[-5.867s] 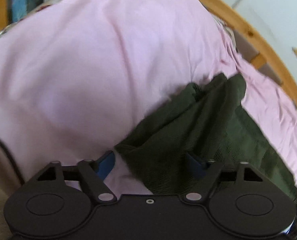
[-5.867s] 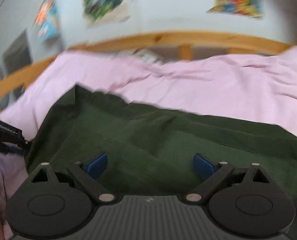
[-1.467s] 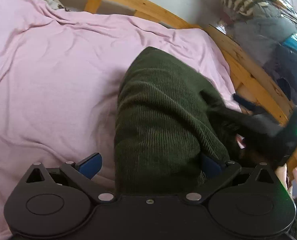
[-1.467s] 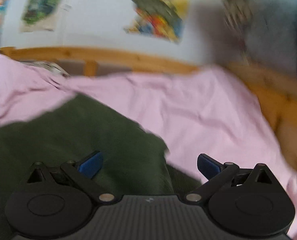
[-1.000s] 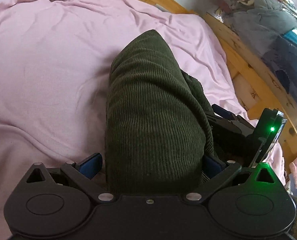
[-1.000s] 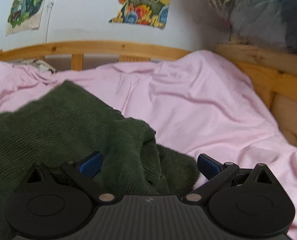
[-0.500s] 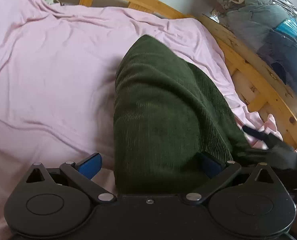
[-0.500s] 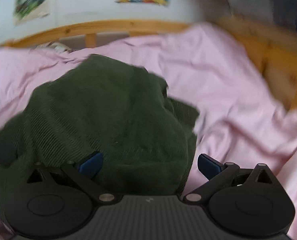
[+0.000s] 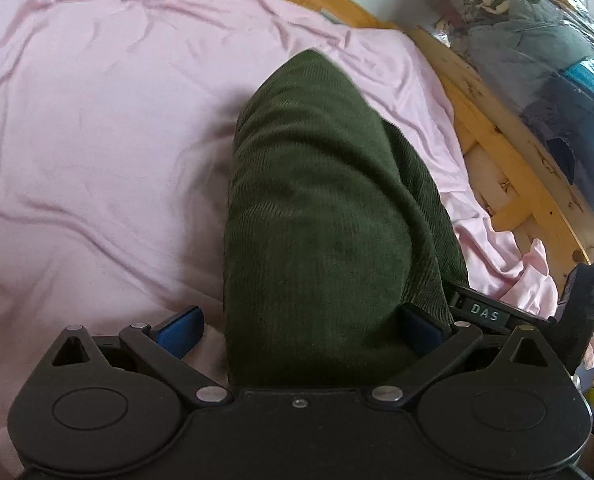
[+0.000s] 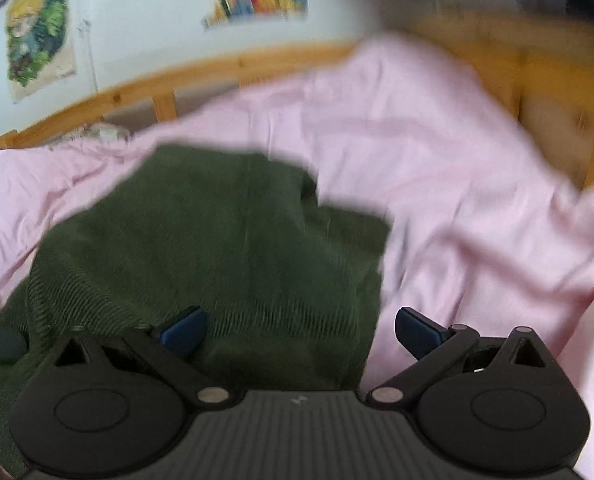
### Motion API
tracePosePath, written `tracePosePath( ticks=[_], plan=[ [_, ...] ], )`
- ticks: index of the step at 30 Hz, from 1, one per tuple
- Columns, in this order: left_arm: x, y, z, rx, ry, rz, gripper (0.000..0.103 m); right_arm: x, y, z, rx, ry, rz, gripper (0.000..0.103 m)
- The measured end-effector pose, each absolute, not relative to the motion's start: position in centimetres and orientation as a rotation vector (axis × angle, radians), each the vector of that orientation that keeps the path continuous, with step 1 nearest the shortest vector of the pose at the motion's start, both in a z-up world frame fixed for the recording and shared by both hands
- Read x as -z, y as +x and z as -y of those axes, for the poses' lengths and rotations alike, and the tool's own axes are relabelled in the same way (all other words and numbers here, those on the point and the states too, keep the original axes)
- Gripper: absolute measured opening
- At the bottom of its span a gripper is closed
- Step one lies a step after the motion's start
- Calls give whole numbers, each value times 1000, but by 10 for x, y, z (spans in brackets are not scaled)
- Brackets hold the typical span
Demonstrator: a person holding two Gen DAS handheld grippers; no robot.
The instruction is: Fold large clothes
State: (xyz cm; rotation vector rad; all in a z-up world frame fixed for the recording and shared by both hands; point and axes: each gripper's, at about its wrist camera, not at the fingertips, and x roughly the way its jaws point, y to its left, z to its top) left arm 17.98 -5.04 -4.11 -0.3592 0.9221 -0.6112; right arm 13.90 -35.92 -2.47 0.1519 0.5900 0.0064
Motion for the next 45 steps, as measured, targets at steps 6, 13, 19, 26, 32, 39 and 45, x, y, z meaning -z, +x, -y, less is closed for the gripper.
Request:
tracePosePath(
  ticks=[6, 13, 19, 26, 32, 39, 45],
  plan=[
    [15, 179, 47, 610, -310, -772, 102, 25, 151, 372, 16, 184, -529, 103],
    [35, 199, 51, 618, -379, -868, 103, 70, 184, 411, -67, 490, -693, 103],
    [40, 202, 55, 637, -387, -879, 103, 75, 184, 415, -73, 487, -686, 103],
    [43, 206, 56, 649, -407, -893, 103, 74, 185, 414, -77, 499, -683, 103],
    [49, 217, 50, 689, -464, -958, 103, 76, 189, 419, -111, 555, -701, 103],
    [73, 238, 40, 770, -634, -1106, 103, 76, 192, 418, -148, 554, -708, 101],
    [75, 245, 52, 822, -589, -1148, 102, 73, 188, 419, -194, 609, -704, 68]
  ],
)
